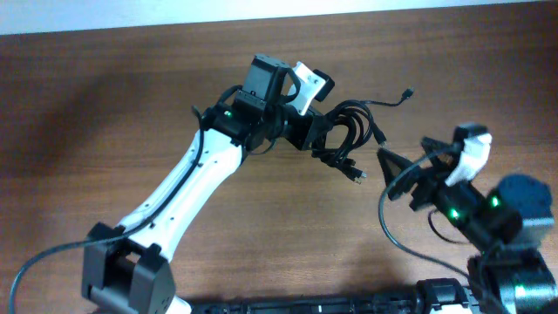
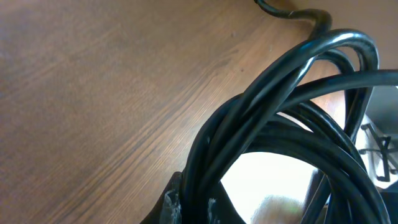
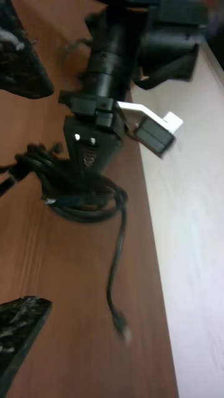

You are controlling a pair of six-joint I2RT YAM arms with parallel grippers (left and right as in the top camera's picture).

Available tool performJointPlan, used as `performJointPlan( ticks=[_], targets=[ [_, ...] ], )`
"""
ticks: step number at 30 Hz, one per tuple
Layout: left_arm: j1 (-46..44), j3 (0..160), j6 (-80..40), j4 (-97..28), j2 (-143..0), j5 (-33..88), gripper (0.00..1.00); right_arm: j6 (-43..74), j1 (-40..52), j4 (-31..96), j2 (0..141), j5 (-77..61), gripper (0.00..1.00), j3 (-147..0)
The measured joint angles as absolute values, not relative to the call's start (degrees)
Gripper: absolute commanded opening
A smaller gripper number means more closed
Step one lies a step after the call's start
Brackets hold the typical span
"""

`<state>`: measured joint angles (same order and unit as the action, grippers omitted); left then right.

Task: Untangle cables
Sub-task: 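Reach the right gripper to the hanging cable loops and grasp them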

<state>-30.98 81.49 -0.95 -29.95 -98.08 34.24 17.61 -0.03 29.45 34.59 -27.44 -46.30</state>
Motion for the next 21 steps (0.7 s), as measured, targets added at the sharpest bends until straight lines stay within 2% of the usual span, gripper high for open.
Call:
performJointPlan(
  ticks=[1,5,10,16,21],
  targets=[
    [-30.98,81.52,-1.17,-29.93,-97.21,34.24,0.0,17.85,-0.03,28.23,36.1,-29.69,0.89,-46.37],
    [-30.98,81.54,-1.19,-29.95,-93.8,34.22,0.0,18.5,-0.03,26.33,41.04,-36.8,0.89,-46.44],
    [-30.35,81.56,-5.04,-29.69,-90.8,34.52,0.0,17.76,-0.03,26.02,41.91,-38.11,0.89,-46.46],
    [-29.5,81.56,-7.2,-29.06,-90.21,43.2,0.0,18.74,-0.03,19.38,41.95,-37.58,0.89,-46.57],
    [-30.11,81.56,-6.66,-29.06,-90.21,46.98,0.0,20.49,-0.03,17.19,43.99,-37.41,0.65,-46.61]
  ],
)
